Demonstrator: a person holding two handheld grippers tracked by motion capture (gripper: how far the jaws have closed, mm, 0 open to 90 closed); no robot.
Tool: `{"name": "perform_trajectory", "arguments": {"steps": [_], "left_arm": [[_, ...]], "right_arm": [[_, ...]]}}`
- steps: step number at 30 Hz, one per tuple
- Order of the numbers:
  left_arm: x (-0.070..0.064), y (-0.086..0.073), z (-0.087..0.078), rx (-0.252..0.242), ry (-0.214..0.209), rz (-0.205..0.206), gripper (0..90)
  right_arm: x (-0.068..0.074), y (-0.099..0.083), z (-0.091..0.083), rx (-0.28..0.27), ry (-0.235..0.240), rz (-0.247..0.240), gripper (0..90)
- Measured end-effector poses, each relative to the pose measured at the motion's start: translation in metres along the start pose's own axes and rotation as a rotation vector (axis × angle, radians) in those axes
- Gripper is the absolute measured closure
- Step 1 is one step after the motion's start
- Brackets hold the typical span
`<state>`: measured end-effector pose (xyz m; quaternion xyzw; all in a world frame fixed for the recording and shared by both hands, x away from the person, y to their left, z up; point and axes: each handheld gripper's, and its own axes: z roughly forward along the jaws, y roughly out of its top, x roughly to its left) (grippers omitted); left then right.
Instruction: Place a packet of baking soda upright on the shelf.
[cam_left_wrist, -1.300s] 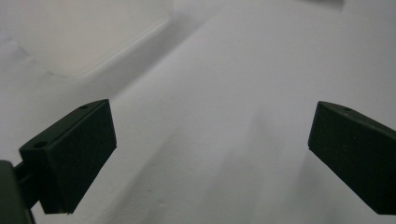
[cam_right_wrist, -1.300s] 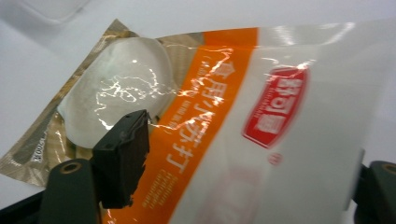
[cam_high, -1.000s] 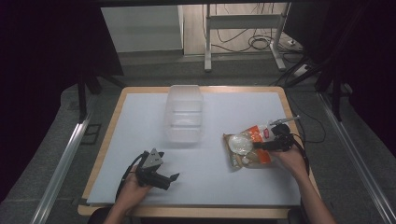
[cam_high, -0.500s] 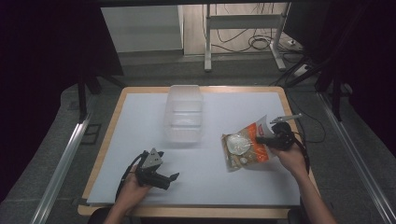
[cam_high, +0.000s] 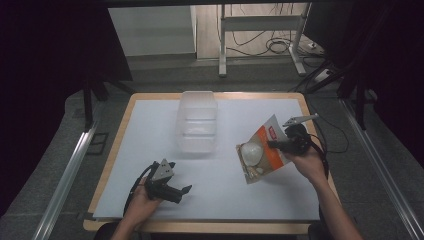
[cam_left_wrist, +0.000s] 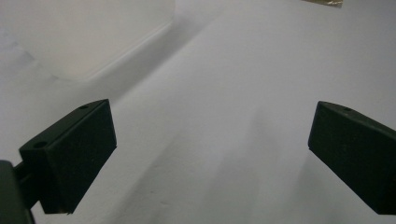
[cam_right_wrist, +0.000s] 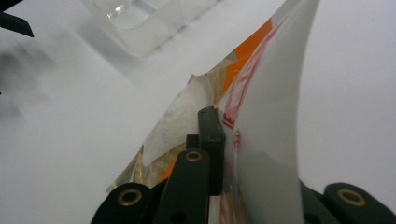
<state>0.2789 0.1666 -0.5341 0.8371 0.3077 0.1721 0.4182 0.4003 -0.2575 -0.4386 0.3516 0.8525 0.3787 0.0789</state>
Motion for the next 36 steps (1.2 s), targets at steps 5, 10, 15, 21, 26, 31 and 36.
{"name": "perform_trajectory", "arguments": {"steps": [5, 10, 15, 21, 26, 31, 36], "left_arm": [[0.000, 0.000, 0.000, -0.002, 0.001, -0.001, 1.1], [0.000, 0.001, -0.002, -0.021, 0.002, 0.000, 1.0], [0.001, 0.001, -0.003, -0.032, 0.001, -0.006, 1.0], [0.001, 0.001, -0.003, -0.032, 0.001, -0.005, 1.0], [0.001, 0.001, -0.003, -0.037, 0.001, -0.011, 1.1], [0.001, 0.001, -0.003, -0.038, 0.001, -0.010, 1.0], [0.002, 0.001, -0.004, -0.036, 0.002, -0.003, 1.0]], "right_arm": [[0.003, 0.008, -0.004, -0.003, -0.001, -0.014, 88.6], [0.005, 0.016, -0.009, -0.009, -0.007, -0.034, 88.6], [0.009, 0.023, -0.014, -0.028, -0.037, -0.069, 88.6], [0.010, 0.035, -0.019, -0.043, -0.064, -0.095, 88.6], [0.009, 0.044, -0.021, -0.042, -0.080, -0.108, 88.7], [0.008, 0.061, -0.023, -0.052, -0.092, -0.130, 88.7], [0.013, 0.079, -0.023, -0.067, -0.083, -0.161, 88.6]]}}
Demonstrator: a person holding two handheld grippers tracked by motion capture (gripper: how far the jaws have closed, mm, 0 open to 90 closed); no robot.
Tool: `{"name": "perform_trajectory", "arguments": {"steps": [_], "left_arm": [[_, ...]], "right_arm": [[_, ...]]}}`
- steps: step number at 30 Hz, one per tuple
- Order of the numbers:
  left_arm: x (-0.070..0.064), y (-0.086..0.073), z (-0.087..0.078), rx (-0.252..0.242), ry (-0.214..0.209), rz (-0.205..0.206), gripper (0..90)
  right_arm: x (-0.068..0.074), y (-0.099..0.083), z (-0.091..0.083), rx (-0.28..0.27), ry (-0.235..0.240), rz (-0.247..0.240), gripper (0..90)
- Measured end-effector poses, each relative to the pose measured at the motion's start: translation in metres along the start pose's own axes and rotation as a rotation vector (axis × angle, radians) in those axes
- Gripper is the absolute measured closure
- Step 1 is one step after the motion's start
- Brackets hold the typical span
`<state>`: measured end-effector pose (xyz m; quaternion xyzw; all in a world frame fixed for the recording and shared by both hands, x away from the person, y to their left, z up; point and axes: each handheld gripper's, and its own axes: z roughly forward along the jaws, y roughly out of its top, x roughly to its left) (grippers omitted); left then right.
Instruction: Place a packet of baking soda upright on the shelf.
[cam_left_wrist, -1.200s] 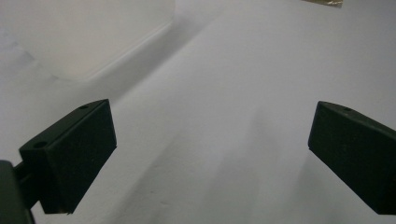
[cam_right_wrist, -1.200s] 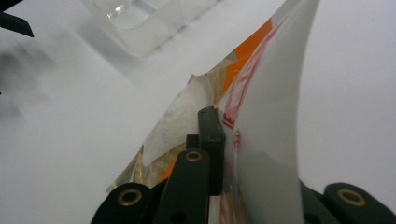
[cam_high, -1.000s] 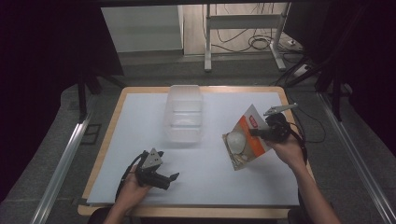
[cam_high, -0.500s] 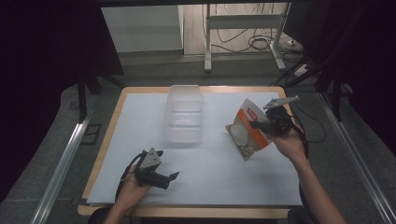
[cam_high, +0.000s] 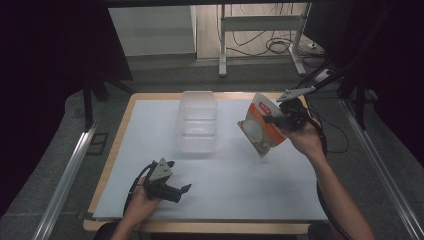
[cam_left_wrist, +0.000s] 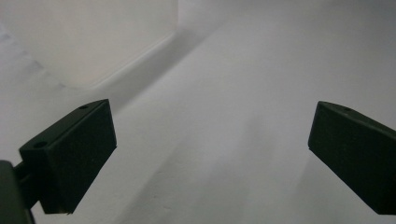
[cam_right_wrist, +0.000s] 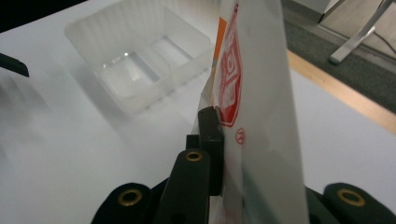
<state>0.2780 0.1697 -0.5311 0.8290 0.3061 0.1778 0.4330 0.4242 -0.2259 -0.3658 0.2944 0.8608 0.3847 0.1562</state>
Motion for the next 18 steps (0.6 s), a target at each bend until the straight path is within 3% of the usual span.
{"name": "perform_trajectory", "arguments": {"steps": [18], "left_arm": [[0.000, 0.000, -0.001, -0.004, -0.003, -0.001, 1.1]], "right_arm": [[0.019, 0.055, 0.032, -0.022, 0.067, -0.057, 88.6]]}}
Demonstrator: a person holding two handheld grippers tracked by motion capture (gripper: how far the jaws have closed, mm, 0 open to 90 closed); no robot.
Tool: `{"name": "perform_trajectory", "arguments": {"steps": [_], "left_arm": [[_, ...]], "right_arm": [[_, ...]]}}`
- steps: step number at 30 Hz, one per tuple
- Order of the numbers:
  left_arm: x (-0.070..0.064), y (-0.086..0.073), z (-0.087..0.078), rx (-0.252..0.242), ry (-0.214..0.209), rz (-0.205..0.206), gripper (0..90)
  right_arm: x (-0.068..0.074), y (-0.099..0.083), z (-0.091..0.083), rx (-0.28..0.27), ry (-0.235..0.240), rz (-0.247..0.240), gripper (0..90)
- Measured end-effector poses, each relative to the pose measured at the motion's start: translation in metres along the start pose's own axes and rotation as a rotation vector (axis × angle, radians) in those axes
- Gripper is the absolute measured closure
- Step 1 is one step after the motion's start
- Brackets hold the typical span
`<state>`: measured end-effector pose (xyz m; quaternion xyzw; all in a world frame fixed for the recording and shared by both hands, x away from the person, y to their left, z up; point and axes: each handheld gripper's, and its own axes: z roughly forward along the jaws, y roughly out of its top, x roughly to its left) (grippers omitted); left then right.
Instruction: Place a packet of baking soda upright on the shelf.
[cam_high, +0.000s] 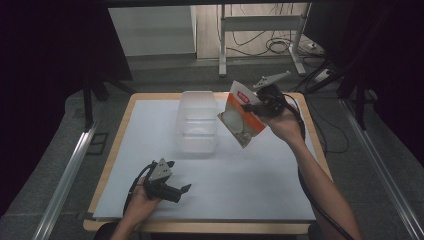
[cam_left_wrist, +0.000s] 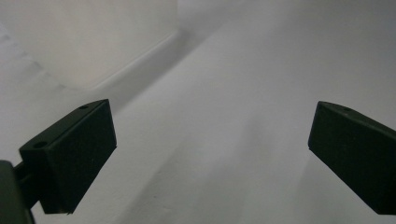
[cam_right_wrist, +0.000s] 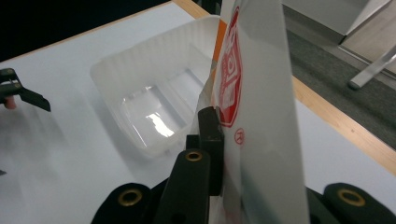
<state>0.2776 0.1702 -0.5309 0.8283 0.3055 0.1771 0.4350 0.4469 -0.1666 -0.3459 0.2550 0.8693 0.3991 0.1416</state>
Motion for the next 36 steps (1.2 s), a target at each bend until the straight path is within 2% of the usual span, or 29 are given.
{"name": "perform_trajectory", "arguments": {"steps": [19, 31, 36], "left_arm": [[0.001, 0.000, -0.002, -0.010, 0.002, -0.001, 1.0], [0.001, 0.000, -0.002, -0.018, 0.002, -0.004, 1.0], [0.001, 0.000, -0.002, -0.018, 0.002, -0.004, 1.0]], "right_arm": [[0.023, 0.046, 0.047, 0.013, 0.058, -0.063, 88.6], [0.040, 0.065, 0.071, 0.020, 0.105, -0.096, 88.6], [0.048, 0.069, 0.082, 0.035, 0.130, -0.125, 88.6]]}}
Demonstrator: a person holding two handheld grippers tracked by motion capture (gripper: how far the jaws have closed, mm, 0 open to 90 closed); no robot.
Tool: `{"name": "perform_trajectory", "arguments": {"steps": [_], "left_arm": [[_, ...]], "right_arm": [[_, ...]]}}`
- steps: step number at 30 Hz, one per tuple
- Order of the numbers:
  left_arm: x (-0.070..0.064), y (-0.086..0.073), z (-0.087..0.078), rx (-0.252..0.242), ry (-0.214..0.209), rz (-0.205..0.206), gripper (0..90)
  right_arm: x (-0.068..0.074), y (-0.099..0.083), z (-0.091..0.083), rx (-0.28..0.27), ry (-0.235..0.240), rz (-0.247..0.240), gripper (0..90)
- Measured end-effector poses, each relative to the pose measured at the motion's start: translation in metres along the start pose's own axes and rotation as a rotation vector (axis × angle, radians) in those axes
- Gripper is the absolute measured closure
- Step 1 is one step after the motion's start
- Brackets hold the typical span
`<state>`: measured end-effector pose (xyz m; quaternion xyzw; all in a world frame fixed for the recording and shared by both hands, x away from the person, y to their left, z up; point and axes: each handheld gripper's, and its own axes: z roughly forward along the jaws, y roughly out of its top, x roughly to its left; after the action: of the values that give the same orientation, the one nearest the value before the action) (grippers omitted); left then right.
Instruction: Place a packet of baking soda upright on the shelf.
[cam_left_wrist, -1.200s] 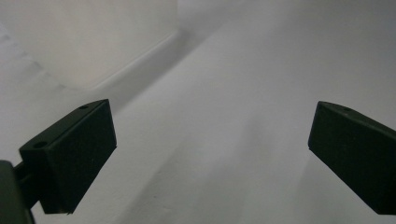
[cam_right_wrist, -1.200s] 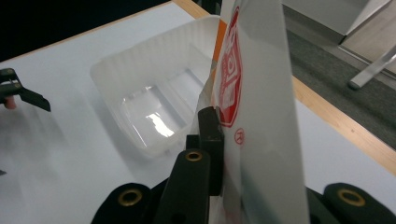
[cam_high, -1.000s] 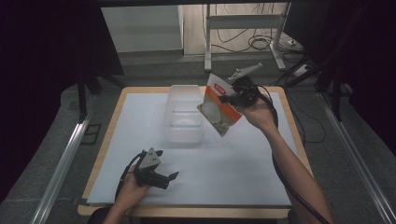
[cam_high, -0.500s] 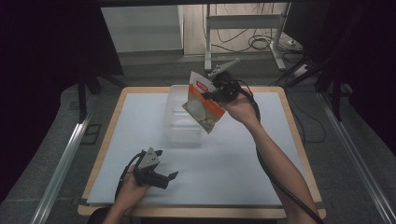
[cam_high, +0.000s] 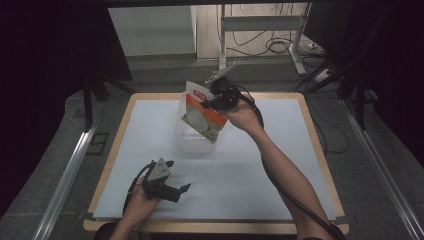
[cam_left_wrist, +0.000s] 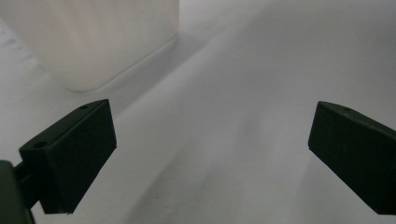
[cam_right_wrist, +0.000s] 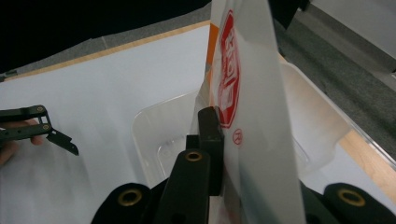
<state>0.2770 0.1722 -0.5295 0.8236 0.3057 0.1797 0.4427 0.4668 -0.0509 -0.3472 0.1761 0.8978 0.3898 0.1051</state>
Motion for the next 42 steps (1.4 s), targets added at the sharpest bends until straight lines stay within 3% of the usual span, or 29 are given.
{"name": "perform_trajectory", "arguments": {"steps": [9, 23, 25, 32, 39, 42], "left_arm": [[0.000, 0.000, 0.000, 0.001, -0.001, 0.002, 1.1], [0.000, 0.000, 0.000, 0.008, -0.002, 0.005, 1.0], [0.000, 0.000, 0.000, 0.008, -0.003, 0.004, 1.0], [-0.001, 0.000, 0.001, 0.010, -0.004, 0.005, 1.0], [0.000, 0.000, 0.001, 0.012, -0.004, 0.001, 1.1], [0.000, 0.000, 0.001, 0.013, -0.004, 0.000, 1.0]], "right_arm": [[0.006, 0.004, 0.019, 0.030, 0.026, -0.008, 88.5], [0.007, -0.004, 0.062, 0.153, 0.044, -0.021, 88.1], [0.006, -0.006, 0.066, 0.142, 0.060, -0.006, 87.9], [0.000, -0.013, 0.068, 0.140, 0.040, 0.023, 87.2], [-0.004, -0.022, 0.067, 0.124, 0.031, 0.051, 74.6], [-0.002, -0.020, 0.065, 0.114, 0.015, 0.036, 65.8]]}}
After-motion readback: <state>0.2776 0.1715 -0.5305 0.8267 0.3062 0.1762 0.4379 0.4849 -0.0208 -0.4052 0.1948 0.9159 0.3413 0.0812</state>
